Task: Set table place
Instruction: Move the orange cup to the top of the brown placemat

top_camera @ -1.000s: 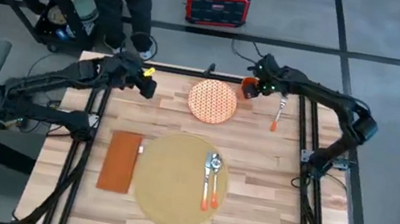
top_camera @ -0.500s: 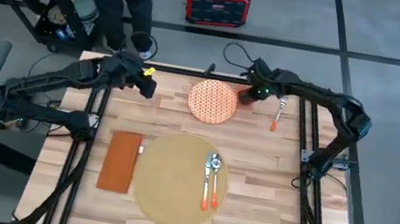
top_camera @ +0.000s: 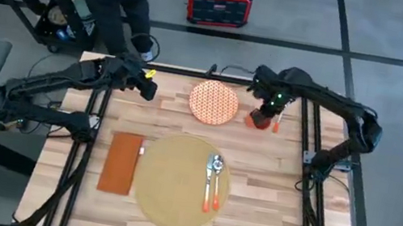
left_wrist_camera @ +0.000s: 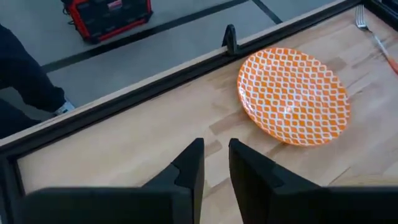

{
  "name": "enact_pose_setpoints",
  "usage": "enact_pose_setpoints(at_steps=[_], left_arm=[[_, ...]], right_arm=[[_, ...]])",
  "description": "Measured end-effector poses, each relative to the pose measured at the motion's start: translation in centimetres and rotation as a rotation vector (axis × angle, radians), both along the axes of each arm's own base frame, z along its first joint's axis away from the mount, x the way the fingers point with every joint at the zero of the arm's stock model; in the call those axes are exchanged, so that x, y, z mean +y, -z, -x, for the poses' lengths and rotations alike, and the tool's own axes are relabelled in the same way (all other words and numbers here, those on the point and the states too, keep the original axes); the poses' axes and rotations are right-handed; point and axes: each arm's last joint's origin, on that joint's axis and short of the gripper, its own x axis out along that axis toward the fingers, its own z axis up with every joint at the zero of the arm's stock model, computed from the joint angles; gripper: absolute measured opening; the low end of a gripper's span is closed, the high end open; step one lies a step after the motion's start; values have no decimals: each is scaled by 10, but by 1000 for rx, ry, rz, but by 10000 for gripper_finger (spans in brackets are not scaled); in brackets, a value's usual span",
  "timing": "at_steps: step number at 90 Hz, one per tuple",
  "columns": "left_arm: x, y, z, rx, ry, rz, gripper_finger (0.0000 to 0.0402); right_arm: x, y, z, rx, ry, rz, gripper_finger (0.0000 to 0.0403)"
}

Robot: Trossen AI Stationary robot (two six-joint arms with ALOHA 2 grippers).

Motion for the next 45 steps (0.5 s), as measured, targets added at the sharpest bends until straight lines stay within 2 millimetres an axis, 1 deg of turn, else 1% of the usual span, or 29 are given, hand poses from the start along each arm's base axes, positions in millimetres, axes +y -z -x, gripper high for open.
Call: enact_pose_setpoints(at_steps=[13,23,31,45], left_arm=[[0,0,0,-3,-4,3,57],[0,0,0,1,-3,5,57],[0,0,0,2,-3,6,57],[0,0,0,2,-3,7,57]], right_arm=[[10,13,-25,8,-96,-5,0],[16,33,-40,54,-143,-48,0],[20,46,-50,85,-190,-64,0],[28,60,-61,101,-247,-76,0]])
